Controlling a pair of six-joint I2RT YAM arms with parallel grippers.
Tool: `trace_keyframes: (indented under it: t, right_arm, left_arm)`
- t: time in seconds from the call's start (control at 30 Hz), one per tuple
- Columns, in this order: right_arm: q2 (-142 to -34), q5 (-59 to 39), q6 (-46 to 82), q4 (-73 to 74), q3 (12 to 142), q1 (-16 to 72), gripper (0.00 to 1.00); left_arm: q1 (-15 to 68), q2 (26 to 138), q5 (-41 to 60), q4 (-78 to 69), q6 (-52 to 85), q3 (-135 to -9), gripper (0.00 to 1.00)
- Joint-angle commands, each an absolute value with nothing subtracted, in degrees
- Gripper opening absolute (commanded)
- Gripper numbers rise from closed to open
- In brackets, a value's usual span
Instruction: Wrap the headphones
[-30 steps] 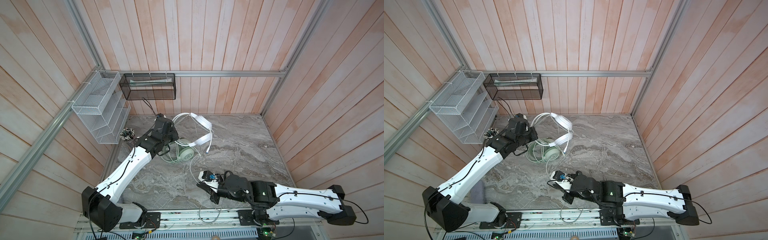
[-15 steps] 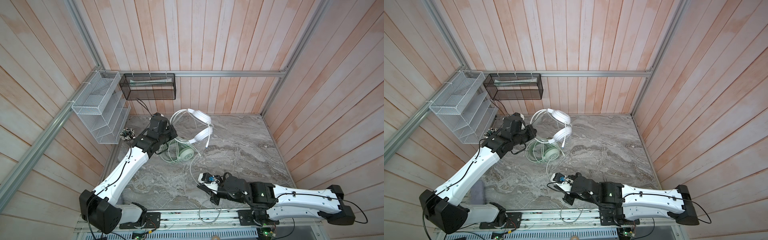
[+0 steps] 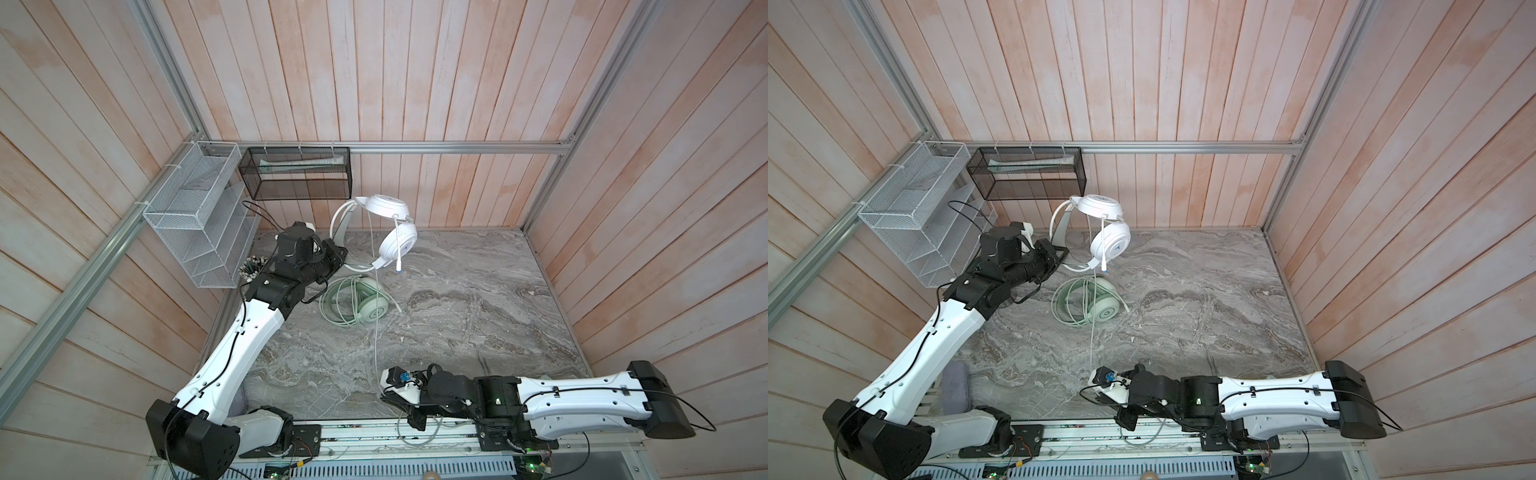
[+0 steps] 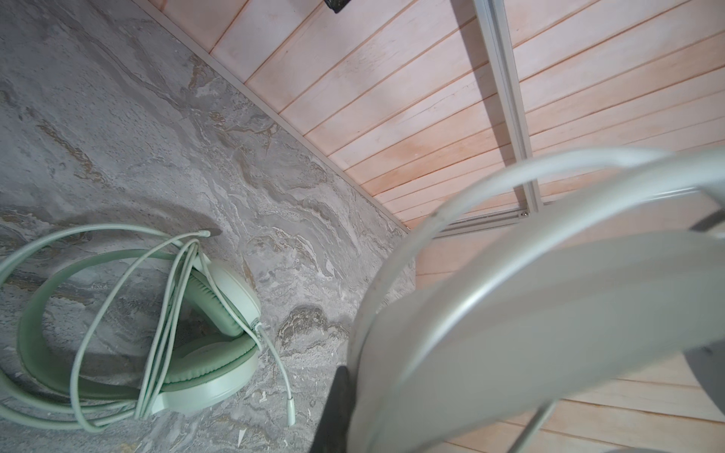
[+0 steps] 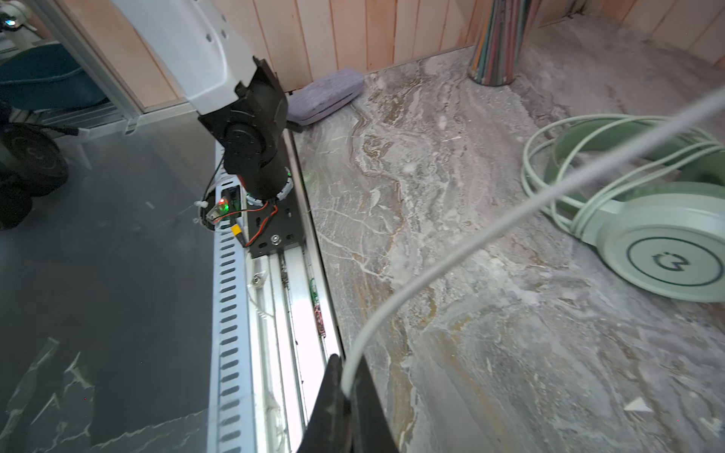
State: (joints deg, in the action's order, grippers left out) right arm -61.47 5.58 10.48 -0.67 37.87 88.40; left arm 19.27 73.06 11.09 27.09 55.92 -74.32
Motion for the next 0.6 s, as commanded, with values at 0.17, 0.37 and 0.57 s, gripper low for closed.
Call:
trace_keyframes:
  t: [0.17,0.37,0.57]
  right_arm:
    - [-60.13,9.58,9.41,-4.54,47.93,93.84,0.0]
    - [-60.53,12.28,6.79,-16.0,55.86,94.6,0.0]
    - [-59.53,17.05,2.51,-29.42,65.41,94.58,0.0]
  left_arm:
    - [18.01,77.11,6.7,22.65,55.88,-74.62,0.0]
    - [20.72,78.88,-1.73,25.32,47.54,-73.23,0.0]
    - [31.45,79.7,-20.55,30.36,32.25,-74.24,0.0]
